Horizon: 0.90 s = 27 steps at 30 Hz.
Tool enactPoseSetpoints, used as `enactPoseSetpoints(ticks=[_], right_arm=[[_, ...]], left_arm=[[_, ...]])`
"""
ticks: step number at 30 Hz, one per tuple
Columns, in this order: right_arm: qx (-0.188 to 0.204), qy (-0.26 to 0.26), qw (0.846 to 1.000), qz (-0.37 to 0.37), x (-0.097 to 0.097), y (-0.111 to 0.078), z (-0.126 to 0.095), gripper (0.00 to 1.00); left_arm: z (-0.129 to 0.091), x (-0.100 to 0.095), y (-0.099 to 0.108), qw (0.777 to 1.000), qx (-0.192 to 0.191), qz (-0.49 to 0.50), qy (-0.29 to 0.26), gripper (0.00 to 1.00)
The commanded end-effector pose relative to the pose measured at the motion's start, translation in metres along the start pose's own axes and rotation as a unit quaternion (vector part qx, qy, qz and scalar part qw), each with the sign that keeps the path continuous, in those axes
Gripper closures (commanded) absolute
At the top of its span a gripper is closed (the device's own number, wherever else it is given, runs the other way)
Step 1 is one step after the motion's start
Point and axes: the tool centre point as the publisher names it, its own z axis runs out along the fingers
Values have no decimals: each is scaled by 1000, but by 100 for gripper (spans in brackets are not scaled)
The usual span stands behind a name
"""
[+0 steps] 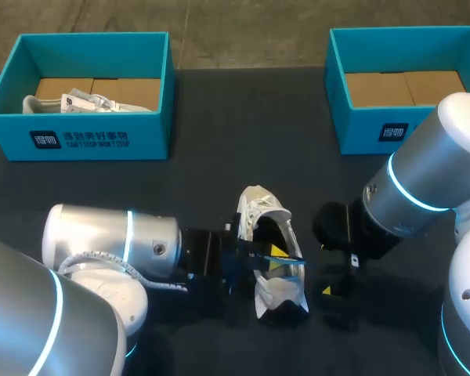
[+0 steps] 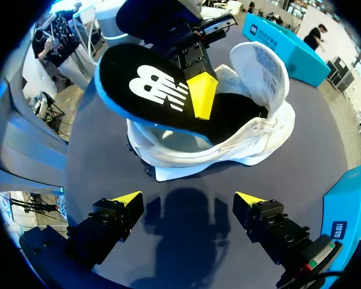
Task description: Take the shoe out of the shoebox, open the shoe tongue, remove and reinsert the insole, then place the shoe into the shoebox
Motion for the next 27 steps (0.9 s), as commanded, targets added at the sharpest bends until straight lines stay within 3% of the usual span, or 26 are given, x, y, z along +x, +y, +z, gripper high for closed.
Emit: enactPoseSetpoints(ticks=[1,9,10,12,13,24,27], right_arm=[[1,-2,1000,1,1,1,2,0],[1,-2,1000,1,1,1,2,0],[1,-2,1000,1,1,1,2,0],[1,-2,1000,1,1,1,2,0],[1,-2,1000,1,1,1,2,0],[1,-2,1000,1,1,1,2,0],[1,-2,1000,1,1,1,2,0]], left_arm=[[-1,-3,2,1000,-7,4,5,100],[-2,-2,2,1000,-9,21,3,100],[-2,-2,1,1000,-8,21,3,96],[-3,-1,-1,1000,-1,19,1,65],[-3,-1,-3,1000,0,20,1,59],[-5,1,-26,999,25,31,0,63],[-6,1,-30,999,28,35,2,68]])
